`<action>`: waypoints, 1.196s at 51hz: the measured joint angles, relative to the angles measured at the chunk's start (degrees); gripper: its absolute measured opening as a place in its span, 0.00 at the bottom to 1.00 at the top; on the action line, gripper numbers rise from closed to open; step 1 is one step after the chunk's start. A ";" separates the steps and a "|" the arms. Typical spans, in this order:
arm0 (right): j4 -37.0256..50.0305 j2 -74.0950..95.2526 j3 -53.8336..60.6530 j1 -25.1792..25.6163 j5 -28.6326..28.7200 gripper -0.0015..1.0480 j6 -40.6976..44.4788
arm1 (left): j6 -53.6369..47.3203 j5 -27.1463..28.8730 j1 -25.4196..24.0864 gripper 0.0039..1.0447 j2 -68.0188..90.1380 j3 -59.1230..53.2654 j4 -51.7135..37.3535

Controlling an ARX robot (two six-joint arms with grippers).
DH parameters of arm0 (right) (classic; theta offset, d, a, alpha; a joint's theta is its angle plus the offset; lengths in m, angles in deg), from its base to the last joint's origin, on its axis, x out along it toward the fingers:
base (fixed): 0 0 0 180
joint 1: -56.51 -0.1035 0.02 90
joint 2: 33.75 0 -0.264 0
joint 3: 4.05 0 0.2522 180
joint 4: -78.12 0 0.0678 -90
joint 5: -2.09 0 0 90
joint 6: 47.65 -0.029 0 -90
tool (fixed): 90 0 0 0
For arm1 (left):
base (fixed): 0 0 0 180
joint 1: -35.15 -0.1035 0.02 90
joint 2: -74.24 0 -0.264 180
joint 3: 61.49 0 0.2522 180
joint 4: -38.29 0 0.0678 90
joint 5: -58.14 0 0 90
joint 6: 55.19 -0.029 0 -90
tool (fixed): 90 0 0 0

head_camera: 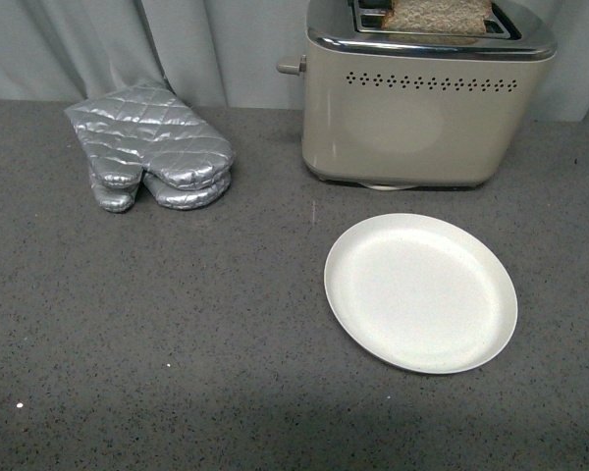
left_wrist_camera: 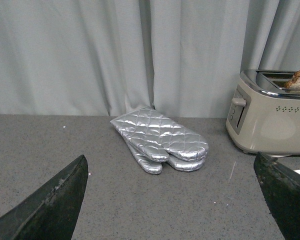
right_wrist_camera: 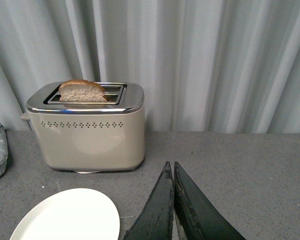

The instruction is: Put bread into toaster

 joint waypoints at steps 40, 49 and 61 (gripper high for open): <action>-11.74 -13.90 1.92 0.00 0.02 0.01 0.00 | 0.00 0.02 0.00 0.94 0.00 0.00 0.04; -11.74 -13.90 1.92 0.00 0.00 0.17 0.02 | 0.00 0.00 0.00 0.94 0.00 0.00 0.04; -11.74 -13.90 1.92 0.00 0.02 0.56 0.02 | 0.00 0.00 0.00 0.94 0.00 0.00 0.04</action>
